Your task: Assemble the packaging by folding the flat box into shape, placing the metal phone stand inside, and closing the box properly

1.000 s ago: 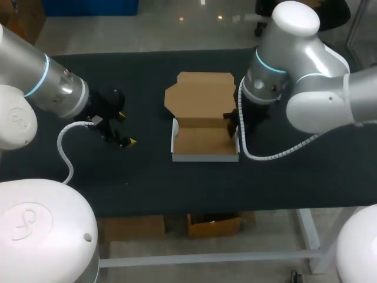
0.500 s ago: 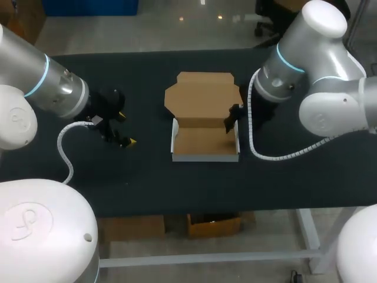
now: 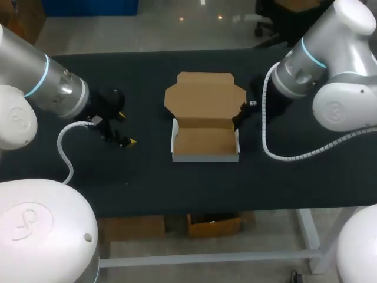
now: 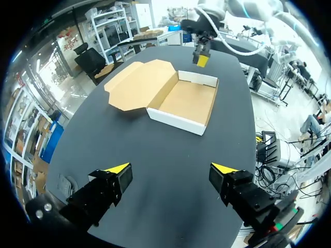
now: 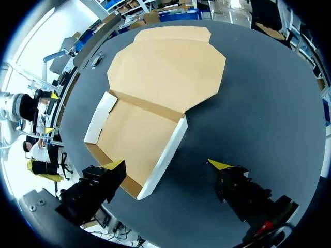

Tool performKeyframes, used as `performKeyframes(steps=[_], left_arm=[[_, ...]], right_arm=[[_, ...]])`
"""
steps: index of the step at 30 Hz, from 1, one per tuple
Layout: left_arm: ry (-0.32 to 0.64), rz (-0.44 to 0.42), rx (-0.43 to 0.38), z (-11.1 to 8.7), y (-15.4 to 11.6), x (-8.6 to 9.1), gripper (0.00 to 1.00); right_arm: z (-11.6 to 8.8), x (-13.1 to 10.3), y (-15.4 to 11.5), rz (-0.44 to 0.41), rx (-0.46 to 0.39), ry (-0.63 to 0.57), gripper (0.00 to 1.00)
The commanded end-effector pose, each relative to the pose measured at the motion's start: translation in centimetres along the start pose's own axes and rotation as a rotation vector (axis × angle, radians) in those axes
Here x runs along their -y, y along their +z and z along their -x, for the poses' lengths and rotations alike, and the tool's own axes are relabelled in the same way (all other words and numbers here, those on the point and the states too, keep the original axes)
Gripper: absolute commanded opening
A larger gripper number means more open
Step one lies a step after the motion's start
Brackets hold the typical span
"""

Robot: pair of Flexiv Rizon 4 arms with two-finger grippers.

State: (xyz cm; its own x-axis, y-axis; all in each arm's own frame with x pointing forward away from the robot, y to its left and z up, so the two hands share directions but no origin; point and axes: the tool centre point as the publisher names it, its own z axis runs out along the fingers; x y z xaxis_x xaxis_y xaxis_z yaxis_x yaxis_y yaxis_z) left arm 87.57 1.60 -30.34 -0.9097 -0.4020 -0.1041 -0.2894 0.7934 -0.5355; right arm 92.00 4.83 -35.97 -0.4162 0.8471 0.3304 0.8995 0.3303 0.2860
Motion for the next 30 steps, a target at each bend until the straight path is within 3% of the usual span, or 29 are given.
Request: performKeyframes(steps=[1,20,30], left_arm=[[0.000,0.002,0.002,0.0,0.1,0.1,1.00],[-0.012,-0.001,0.000,0.1,0.1,0.2,1.00],[-0.044,-0.002,0.001,0.7,0.2,0.3,1.00]], right_arm=[[0.4,0.1,-1.2,-0.020,-0.088,-0.008,1.00],[0.4,0.1,-1.2,-0.022,-0.090,-0.011,1.00],[1.4,0.9,-2.4,-0.040,-0.101,0.049,1.00]])
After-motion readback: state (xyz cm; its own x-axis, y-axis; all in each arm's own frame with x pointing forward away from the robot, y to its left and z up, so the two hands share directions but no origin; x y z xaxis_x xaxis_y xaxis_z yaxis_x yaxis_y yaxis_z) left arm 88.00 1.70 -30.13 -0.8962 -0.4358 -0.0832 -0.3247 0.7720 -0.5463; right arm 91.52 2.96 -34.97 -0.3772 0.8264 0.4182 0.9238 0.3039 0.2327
